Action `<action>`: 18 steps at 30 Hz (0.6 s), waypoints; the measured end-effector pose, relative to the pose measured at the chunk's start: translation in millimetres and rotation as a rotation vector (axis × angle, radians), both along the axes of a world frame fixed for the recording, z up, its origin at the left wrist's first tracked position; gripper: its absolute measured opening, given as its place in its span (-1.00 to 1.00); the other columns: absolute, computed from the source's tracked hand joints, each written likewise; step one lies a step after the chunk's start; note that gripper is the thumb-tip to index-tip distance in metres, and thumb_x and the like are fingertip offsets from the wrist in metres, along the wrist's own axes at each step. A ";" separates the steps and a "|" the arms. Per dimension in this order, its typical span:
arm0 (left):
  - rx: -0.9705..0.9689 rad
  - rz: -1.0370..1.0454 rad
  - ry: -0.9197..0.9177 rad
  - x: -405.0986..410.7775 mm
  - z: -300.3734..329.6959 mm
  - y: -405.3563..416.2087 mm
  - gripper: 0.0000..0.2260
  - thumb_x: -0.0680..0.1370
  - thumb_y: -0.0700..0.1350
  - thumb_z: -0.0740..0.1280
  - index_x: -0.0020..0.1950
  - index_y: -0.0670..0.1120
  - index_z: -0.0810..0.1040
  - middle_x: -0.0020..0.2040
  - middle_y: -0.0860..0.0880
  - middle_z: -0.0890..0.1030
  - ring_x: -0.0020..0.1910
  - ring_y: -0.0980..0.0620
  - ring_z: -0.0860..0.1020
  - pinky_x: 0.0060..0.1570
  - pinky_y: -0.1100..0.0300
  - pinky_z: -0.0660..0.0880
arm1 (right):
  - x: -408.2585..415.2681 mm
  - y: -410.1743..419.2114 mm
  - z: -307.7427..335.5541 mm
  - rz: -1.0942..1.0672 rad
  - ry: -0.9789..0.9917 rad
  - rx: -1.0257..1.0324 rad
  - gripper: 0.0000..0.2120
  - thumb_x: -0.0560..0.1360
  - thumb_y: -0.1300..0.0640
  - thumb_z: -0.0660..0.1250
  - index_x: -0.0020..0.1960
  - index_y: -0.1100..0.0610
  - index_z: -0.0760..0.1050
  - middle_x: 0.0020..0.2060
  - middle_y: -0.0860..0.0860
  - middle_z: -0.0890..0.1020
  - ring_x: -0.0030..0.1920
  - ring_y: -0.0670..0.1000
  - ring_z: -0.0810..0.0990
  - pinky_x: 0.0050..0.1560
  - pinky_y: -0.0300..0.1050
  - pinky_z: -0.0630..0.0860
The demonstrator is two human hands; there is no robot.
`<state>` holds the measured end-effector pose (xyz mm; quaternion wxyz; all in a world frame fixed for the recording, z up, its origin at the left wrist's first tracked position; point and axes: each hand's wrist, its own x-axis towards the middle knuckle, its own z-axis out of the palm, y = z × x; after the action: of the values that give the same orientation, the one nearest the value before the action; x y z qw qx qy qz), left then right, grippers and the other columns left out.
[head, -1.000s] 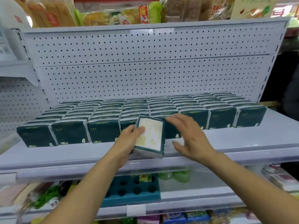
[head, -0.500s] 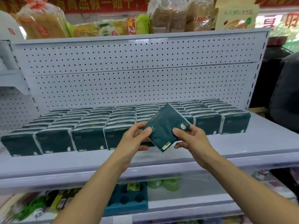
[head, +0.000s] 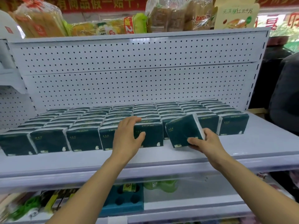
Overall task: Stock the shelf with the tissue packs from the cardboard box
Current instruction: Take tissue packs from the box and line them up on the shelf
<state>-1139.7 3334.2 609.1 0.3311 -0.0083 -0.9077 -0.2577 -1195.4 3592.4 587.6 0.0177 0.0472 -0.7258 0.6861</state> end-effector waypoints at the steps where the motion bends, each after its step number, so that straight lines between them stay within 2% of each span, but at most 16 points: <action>1: -0.120 0.021 -0.009 -4.7 -0.3 -1.6 -0.55 0.54 -0.02 0.39 0.41 0.05 0.39 0.41 0.09 0.40 0.38 0.07 0.31 0.40 0.14 0.22 | -3.5 1.6 -2.4 0.012 -0.030 0.063 -0.69 0.42 0.29 0.47 0.07 0.19 0.42 0.03 0.16 0.59 -0.01 0.13 0.64 -0.02 -0.02 0.64; 3: -0.331 0.060 -0.058 -13.8 0.2 -2.8 -0.45 0.54 0.04 0.38 0.49 0.04 0.28 0.51 0.06 0.30 0.50 0.05 0.20 0.52 0.10 -0.06 | -10.1 3.4 -3.9 0.035 -0.053 0.213 -0.70 0.44 0.22 0.47 0.08 0.15 0.42 -0.01 0.10 0.60 -0.02 0.11 0.62 -0.03 0.01 0.62; 5: -0.490 0.065 -0.107 -22.1 1.5 -3.9 -0.35 0.55 0.08 0.36 0.56 0.02 0.16 0.58 0.04 0.18 0.56 0.06 0.08 0.48 0.16 -0.28 | -17.6 5.7 -3.8 0.022 -0.035 0.347 -0.71 0.45 0.17 0.48 0.09 0.14 0.44 -0.03 0.06 0.61 -0.04 0.07 0.60 -0.12 -0.07 0.57; 6: -0.546 0.059 -0.131 -25.8 1.9 -4.4 -0.32 0.55 0.09 0.36 0.58 0.01 0.11 0.59 0.03 0.12 0.58 0.05 0.03 0.45 0.18 -0.31 | -22.6 7.3 -4.9 0.002 -0.013 0.404 -0.71 0.44 0.15 0.49 0.08 0.14 0.46 -0.03 0.05 0.61 -0.05 0.06 0.60 -0.13 -0.08 0.56; 9: -0.703 0.058 -0.193 -35.2 1.1 -6.2 -0.23 0.54 0.09 0.38 0.60 0.01 0.00 0.61 0.02 0.03 0.59 0.02 -0.02 0.49 0.13 -0.25 | -35.2 9.6 -10.3 -0.066 0.059 0.556 -0.68 0.38 -0.03 0.51 0.03 0.07 0.51 -0.01 0.06 0.59 -0.09 0.05 0.60 -0.06 0.03 0.58; 12: -0.776 0.090 -0.203 -42.0 -2.8 -7.7 -0.24 0.55 0.09 0.36 0.60 0.00 -0.01 0.61 0.01 0.06 0.58 0.00 0.01 0.50 0.06 -0.24 | -45.0 5.8 -16.9 -0.096 0.103 0.691 -0.63 0.36 -0.17 0.46 0.00 0.04 0.49 0.00 0.06 0.58 -0.08 0.05 0.58 -0.04 0.07 0.58; 15: -0.772 0.101 -0.167 -46.4 -8.7 -8.5 -0.28 0.54 0.08 0.37 0.59 -0.01 0.08 0.58 0.01 0.17 0.56 0.01 0.14 0.51 0.05 -0.20 | -39.3 -4.3 -11.8 -0.131 0.127 0.751 -0.55 0.42 -0.12 0.46 0.09 0.13 0.37 -0.02 0.03 0.55 -0.06 0.10 0.56 -0.13 -0.01 0.51; 18: -0.751 0.103 -0.135 -49.6 -12.7 -8.7 -0.30 0.52 0.06 0.40 0.57 -0.02 0.15 0.55 0.01 0.25 0.52 0.01 0.23 0.51 0.07 -0.13 | -35.5 -11.4 -10.7 -0.184 0.166 0.799 -0.53 0.46 -0.07 0.44 0.06 0.14 0.21 -0.14 0.01 0.52 -0.16 0.12 0.54 -0.28 -0.03 0.41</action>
<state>-1189.2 3325.5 596.4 0.2570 -0.0666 -0.9578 0.1099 -1230.9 3581.0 577.0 0.1175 0.0403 -0.9323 0.3398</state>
